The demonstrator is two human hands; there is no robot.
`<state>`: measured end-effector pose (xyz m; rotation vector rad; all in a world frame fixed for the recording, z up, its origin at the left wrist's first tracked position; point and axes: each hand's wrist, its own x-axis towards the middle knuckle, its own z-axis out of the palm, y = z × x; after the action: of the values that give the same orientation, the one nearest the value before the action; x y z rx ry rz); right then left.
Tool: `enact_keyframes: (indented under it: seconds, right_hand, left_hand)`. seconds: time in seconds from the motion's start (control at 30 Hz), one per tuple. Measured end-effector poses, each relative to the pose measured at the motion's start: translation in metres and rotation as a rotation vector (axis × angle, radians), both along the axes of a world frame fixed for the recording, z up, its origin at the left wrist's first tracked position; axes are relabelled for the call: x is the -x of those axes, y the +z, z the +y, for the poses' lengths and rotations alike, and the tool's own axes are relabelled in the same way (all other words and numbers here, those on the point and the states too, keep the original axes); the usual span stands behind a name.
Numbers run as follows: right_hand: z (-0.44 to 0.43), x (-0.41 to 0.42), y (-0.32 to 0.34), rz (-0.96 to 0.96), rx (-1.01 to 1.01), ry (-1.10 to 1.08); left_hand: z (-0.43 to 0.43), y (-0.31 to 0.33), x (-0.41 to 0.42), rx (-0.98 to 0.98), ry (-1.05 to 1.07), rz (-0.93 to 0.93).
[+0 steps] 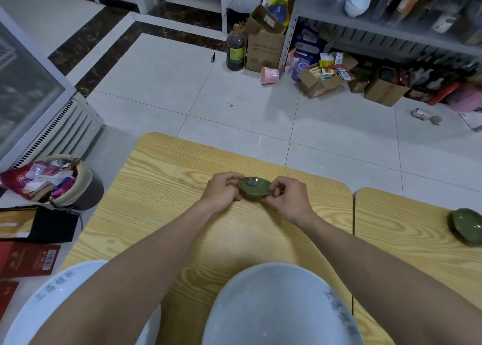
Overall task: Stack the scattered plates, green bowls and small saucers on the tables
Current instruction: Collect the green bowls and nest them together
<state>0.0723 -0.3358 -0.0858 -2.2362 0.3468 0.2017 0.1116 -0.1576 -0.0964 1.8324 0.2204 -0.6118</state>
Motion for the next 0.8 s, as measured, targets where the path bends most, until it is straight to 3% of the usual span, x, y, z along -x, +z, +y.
enact_keyframes:
  seconds: [0.1, 0.23, 0.5, 0.8]
  right_hand:
    - [-0.003, 0.009, -0.004, 0.032, 0.075, 0.066]
    - [0.0, 0.018, -0.006, 0.092, 0.087, 0.047]
    - [0.015, 0.013, 0.0, 0.281, -0.335, -0.468]
    - [-0.02, 0.034, 0.036, 0.197, -0.428, -0.784]
  left_hand:
    - [0.001, -0.004, 0.01, -0.025, 0.0, -0.039]
    - [0.001, -0.007, 0.018, -0.202, -0.128, -0.221]
    - [0.002, -0.004, 0.022, -0.294, -0.246, -0.309]
    - [-0.015, 0.05, 0.026, -0.707, -0.674, -0.743]
